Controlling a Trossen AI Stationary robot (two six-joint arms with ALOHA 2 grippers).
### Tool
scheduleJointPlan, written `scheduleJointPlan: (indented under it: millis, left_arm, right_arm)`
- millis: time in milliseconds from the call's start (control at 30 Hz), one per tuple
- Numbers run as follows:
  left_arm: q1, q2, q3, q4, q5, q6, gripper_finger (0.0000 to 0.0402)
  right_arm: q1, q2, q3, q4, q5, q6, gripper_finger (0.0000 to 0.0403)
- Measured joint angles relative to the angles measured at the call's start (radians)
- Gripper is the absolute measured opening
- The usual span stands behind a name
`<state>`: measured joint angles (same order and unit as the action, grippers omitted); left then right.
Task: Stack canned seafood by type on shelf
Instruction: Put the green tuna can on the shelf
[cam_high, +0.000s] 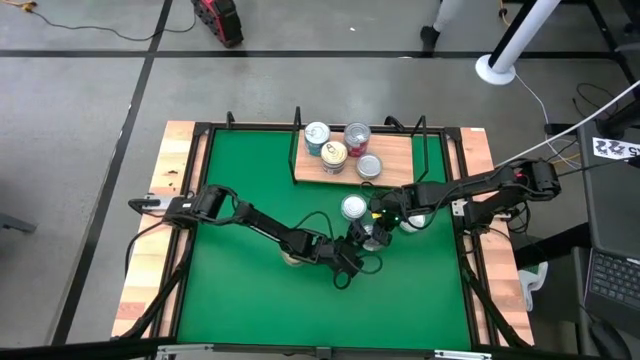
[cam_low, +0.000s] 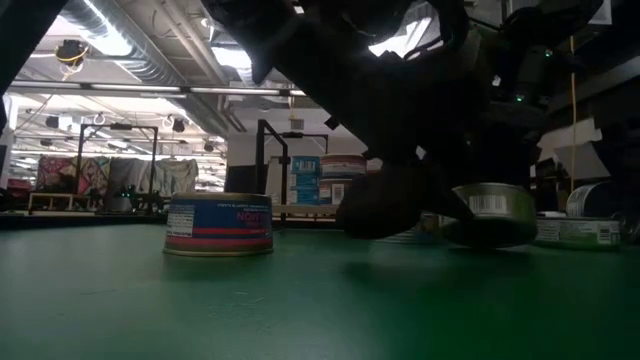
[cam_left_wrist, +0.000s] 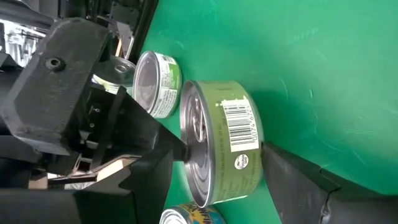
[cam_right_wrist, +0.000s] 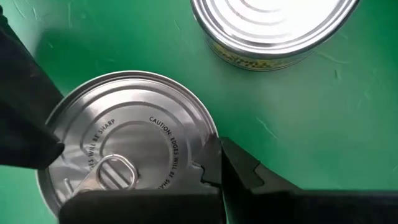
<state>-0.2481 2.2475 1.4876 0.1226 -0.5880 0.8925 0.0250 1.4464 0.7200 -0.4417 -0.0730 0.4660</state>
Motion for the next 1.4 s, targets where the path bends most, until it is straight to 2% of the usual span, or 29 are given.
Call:
scheduleJointPlan:
  millis: [333,567,1133,1400]
  left_arm:
    - [-0.002,-0.003,0.002,0.054,-0.028,-0.003,0.0239]
    - [0.013,-0.003,0.003,0.084,-0.053,-0.002,0.0239]
    - [0.017,-0.003,0.002,0.084,-0.023,-0.039,0.0239]
    - [0.01,-0.002,0.002,0.08,-0.022,-0.08,0.0239]
  right_arm:
    - [0.0,0.001,-0.001,-0.023,-0.022,0.0,0.0]
    - [0.001,0.004,-0.002,-0.035,-0.095,0.001,0.0]
    - [0.002,0.002,-0.002,-0.025,-0.051,-0.002,0.0001]
    - [0.001,0.0,-0.001,-0.025,-0.051,-0.002,0.0024]
